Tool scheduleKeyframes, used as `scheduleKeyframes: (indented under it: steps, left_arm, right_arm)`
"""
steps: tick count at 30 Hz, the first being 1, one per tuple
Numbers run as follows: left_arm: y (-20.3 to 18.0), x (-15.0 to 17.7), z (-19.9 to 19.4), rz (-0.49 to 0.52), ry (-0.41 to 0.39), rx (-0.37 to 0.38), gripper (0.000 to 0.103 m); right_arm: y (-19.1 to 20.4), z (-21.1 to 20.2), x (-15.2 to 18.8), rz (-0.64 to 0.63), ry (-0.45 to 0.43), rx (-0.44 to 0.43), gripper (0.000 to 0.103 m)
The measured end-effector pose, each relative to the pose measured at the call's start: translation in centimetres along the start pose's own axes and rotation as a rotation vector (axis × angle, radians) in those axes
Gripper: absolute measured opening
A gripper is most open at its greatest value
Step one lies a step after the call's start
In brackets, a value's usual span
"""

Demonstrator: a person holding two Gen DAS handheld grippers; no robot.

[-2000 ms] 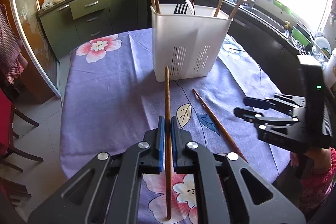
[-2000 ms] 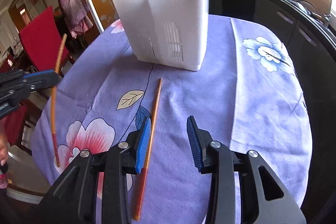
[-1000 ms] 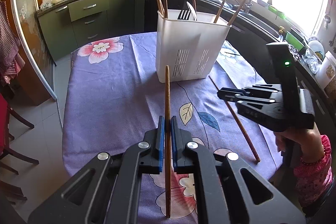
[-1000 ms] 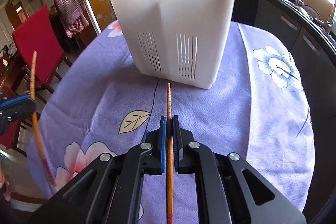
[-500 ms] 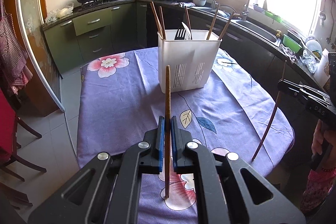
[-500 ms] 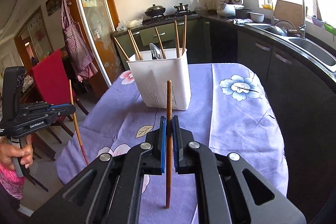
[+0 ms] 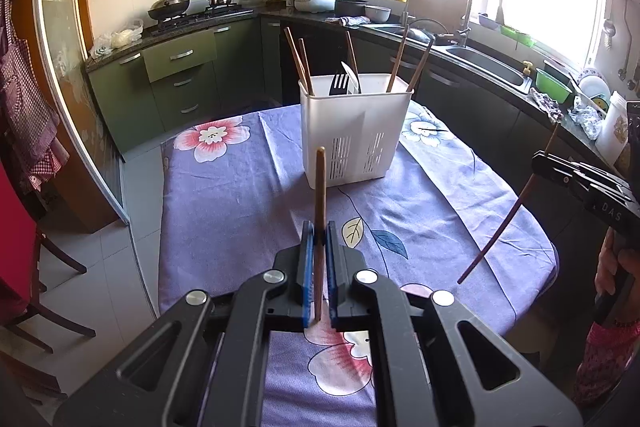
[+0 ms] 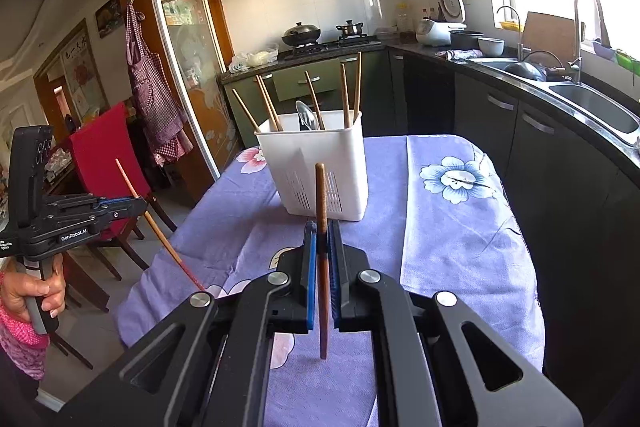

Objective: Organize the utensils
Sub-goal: 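Carry the last two chopsticks over the white caddy and open both tools to drop them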

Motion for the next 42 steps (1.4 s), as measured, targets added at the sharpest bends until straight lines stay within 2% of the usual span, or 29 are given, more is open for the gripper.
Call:
scheduleKeyframes:
  steps: [7,17,30,42]
  left_arm:
    - [-0.3,-1.3,-0.2,0.008,-0.015,0.016,0.006]
    - [-0.9,-5.0,-1.7,0.017,-0.045,0.069,0.006]
    - [-2.6,-12.5,-3.3,0.073,-0.134,0.091,0.006]
    - [-3.7,-21.6,-3.2,0.102,-0.248,0.089,0.006]
  right_arm:
    - [0.9,-0.8,-3.0,-0.030,-0.037,-0.010,0.007]
    - [2.4,-0.4,-7.8,-0.079,-0.050,-0.035,0.007]
    - [4.4,0.7,-16.2,-0.122,-0.104,-0.073,0.007]
    - [2.5,3.4,-26.6,-0.086,-0.188,-0.061,0.007]
Point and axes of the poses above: each gripper's, at about its wrist camera, not at the fingertips, and z roughly the way its jaws point, y to its left, x to its underside, the point moved 10 cm from there along z, roughly the way its jaws point
